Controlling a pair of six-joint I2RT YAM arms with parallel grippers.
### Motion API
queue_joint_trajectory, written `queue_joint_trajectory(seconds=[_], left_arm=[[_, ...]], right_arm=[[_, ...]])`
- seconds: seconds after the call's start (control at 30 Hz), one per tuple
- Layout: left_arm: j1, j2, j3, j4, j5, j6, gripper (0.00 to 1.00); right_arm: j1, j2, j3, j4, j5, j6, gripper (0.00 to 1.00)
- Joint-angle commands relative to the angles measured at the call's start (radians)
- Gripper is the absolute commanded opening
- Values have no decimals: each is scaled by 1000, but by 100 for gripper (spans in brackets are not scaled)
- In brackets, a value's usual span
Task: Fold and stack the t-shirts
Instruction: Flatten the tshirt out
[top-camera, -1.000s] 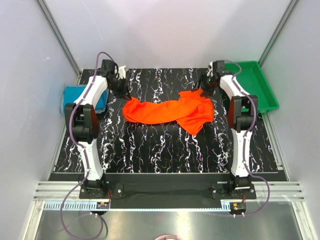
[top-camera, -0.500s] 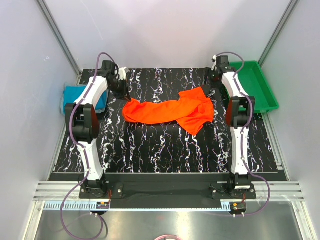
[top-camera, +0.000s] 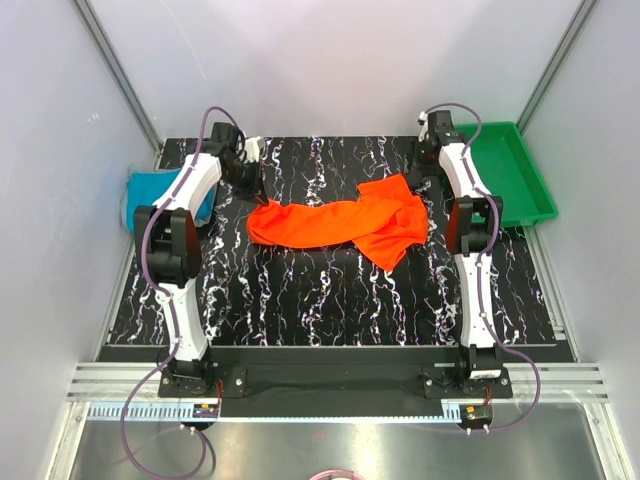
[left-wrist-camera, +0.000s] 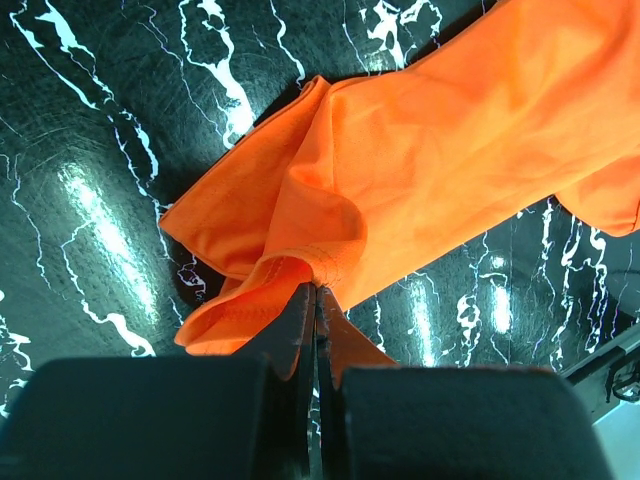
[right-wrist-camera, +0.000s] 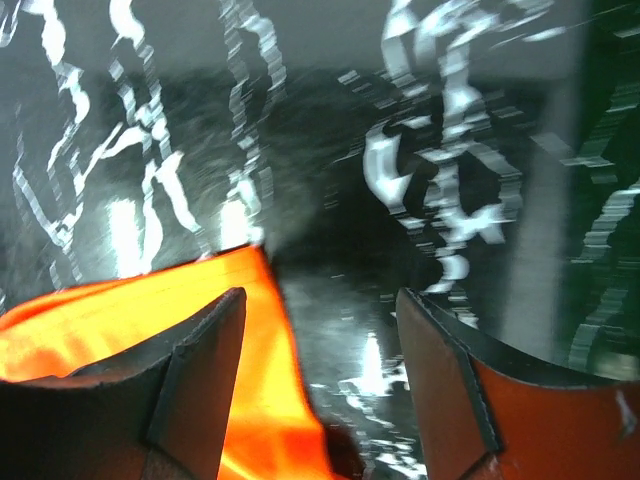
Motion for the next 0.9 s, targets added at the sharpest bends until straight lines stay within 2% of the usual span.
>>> queue_joint_trajectory(seconds=[0.0, 0.03, 0.33, 0.5, 0.63, 0.67, 0.8, 0.83, 0.87], left_arm=[[0, -25, -5, 27, 23, -5, 0], [0, -27, -10, 30, 24, -7, 0], [0, -33, -17, 31, 28, -16, 0], [0, -45, -30, 36, 29, -20, 0], [0, -45, -34, 36, 31, -22, 0], [0, -43, -34, 37, 32, -22, 0], [0, -42, -30, 37, 28, -22, 0], [0, -40, -30, 37, 26, -20, 0], [0, -40, -28, 37, 26, -17, 0]], right_arm=[[35, 20, 40, -46, -80, -22, 69], [38, 20, 40, -49, -115, -12, 69], [64, 38, 37, -78, -93, -11, 68], [69, 41, 38, -78, -50, 1, 55], [69, 41, 40, -79, -31, 10, 49], [67, 41, 40, -78, -30, 8, 47], [69, 40, 40, -72, -14, 12, 25], [67, 38, 41, -70, -13, 12, 11], [69, 37, 40, -69, -8, 12, 3]])
